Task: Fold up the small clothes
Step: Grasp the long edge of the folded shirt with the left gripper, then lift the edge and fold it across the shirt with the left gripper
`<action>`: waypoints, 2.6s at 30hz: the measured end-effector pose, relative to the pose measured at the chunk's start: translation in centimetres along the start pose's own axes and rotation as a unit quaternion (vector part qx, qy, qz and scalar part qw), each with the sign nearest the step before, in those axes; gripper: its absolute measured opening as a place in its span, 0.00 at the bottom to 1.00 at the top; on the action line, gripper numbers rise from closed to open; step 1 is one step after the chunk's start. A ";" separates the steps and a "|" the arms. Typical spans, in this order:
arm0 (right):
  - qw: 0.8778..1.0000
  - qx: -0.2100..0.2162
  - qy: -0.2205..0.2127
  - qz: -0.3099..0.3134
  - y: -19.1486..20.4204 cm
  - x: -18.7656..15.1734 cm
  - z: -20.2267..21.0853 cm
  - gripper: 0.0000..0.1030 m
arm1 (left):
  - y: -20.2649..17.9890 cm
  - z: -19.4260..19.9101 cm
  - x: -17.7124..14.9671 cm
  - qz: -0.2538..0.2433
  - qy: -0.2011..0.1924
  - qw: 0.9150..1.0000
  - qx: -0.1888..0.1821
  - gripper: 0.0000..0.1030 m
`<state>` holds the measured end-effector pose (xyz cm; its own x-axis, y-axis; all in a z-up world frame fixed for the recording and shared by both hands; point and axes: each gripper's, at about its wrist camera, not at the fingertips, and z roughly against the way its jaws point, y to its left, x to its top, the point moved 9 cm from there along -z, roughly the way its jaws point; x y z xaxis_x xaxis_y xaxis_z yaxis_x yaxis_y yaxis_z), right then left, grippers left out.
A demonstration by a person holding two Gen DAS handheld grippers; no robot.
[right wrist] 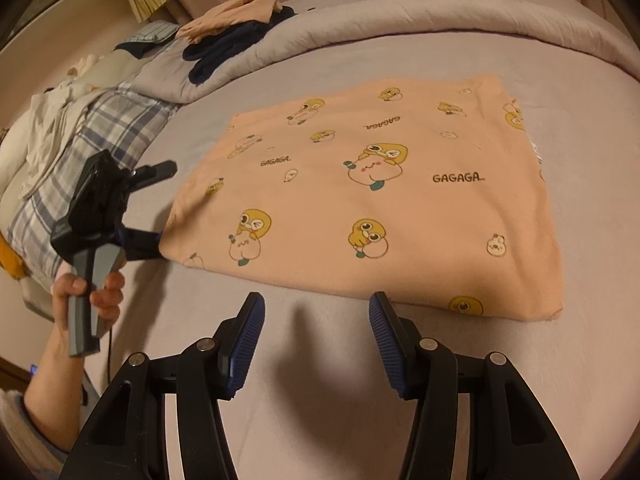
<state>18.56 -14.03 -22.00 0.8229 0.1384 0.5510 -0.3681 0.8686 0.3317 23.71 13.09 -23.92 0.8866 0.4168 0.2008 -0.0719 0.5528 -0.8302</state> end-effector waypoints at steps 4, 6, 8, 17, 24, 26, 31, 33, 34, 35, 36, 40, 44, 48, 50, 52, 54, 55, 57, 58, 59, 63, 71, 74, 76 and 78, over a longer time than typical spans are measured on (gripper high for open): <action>1.000 0.003 -0.004 0.008 0.5 0.9 -0.4 0.53 | -0.1 -0.6 1.3 0.005 -0.003 1.000 0.003 0.98; 1.000 0.004 -0.006 0.012 0.8 1.4 -0.7 0.53 | -0.1 -0.8 1.7 0.002 -0.004 1.000 0.008 0.97; 1.000 0.003 -0.011 0.016 1.0 2.2 -1.0 0.53 | 0.1 -0.8 2.0 -0.003 -0.009 1.000 0.017 0.92; 0.999 -0.031 0.003 0.020 1.0 4.9 -4.2 0.53 | 2.1 -0.1 2.0 -0.003 -0.011 0.998 0.056 0.44; 0.997 -0.053 -0.006 0.049 1.8 6.8 -5.1 0.45 | 3.4 0.3 1.9 0.001 -0.020 0.996 0.082 0.24; 0.997 -0.065 -0.009 0.048 1.4 7.5 -5.5 0.40 | 3.1 0.2 1.9 -0.013 -0.021 0.995 0.101 0.23; 0.993 -0.105 -0.014 0.055 0.8 9.0 -6.8 0.31 | 3.0 -0.1 1.9 -0.027 -0.019 0.992 0.119 0.23; 0.991 -0.121 -0.007 0.059 0.4 9.4 -7.6 0.28 | 2.9 0.0 1.9 -0.027 -0.020 0.992 0.120 0.23; 0.990 -0.128 -0.002 0.060 0.2 9.4 -8.2 0.28 | 2.9 0.0 1.9 -0.028 -0.020 0.992 0.121 0.23; 0.989 -0.133 0.005 0.063 0.1 9.3 -8.6 0.28 | 2.9 0.0 1.9 -0.028 -0.020 0.992 0.122 0.23; 0.988 -0.138 0.011 0.070 0.1 9.2 -9.0 0.28 | 2.9 0.0 1.9 -0.028 -0.021 0.992 0.122 0.23; 0.987 -0.141 0.017 0.079 0.1 9.3 -9.2 0.28 | 3.0 0.0 2.0 -0.022 -0.022 0.992 0.119 0.23; 0.989 -0.129 0.018 0.065 0.3 9.1 -8.2 0.28 | 2.9 0.0 1.9 -0.025 -0.021 0.992 0.121 0.23; 0.987 -0.127 0.016 0.097 1.7 7.3 -6.8 0.28 | 2.9 0.0 2.0 -0.023 -0.022 0.992 0.120 0.23; 0.985 -0.132 0.020 0.112 2.0 6.5 -6.8 0.28 | 2.9 0.0 2.0 -0.023 -0.023 0.992 0.119 0.23; 0.981 -0.143 0.026 0.130 1.9 5.8 -7.1 0.28 | 2.9 -0.1 2.0 -0.024 -0.024 0.992 0.119 0.24; 0.979 -0.147 0.026 0.136 1.8 5.6 -7.4 0.28 | 2.9 -0.1 2.0 -0.025 -0.024 0.992 0.122 0.24; 0.980 -0.145 0.027 0.133 1.7 5.7 -7.4 0.28 | 2.9 -0.1 2.0 -0.026 -0.024 0.992 0.123 0.24; 0.982 -0.140 0.031 0.125 1.6 5.8 -7.1 0.28 | 2.9 -0.1 2.0 -0.026 -0.024 0.992 0.122 0.24; 0.983 -0.136 0.032 0.120 1.6 5.9 -6.9 0.28 | 2.9 -0.1 2.0 -0.025 -0.023 0.992 0.121 0.24; 0.984 -0.133 0.030 0.118 1.6 5.7 -6.5 0.28 | 2.8 -0.1 1.9 -0.025 -0.024 0.992 0.121 0.24; 0.982 -0.133 0.027 0.129 2.0 4.7 -5.6 0.28 | 2.9 -0.1 1.9 -0.030 -0.024 0.992 0.123 0.24; 0.984 -0.123 0.030 0.123 1.7 4.3 -6.3 0.28 | 2.7 0.1 2.0 -0.030 -0.023 0.990 0.133 0.23; 0.987 -0.112 0.030 0.109 1.7 4.4 -5.7 0.28 | 2.3 0.2 1.9 -0.031 -0.025 0.989 0.142 0.22; 0.991 -0.092 0.021 0.091 1.8 4.8 -5.0 0.28 | 1.9 0.5 1.8 -0.038 -0.028 0.988 0.146 0.21; 0.994 -0.076 0.003 0.076 1.9 5.5 -4.1 0.28 | 1.4 0.8 1.8 -0.039 -0.032 0.989 0.140 0.20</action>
<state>24.11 -9.65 -21.47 0.7648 0.2763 0.5820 -0.4194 0.8993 0.1242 24.84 15.17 -24.35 0.8640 0.4056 0.2984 -0.1368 0.7594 -0.6360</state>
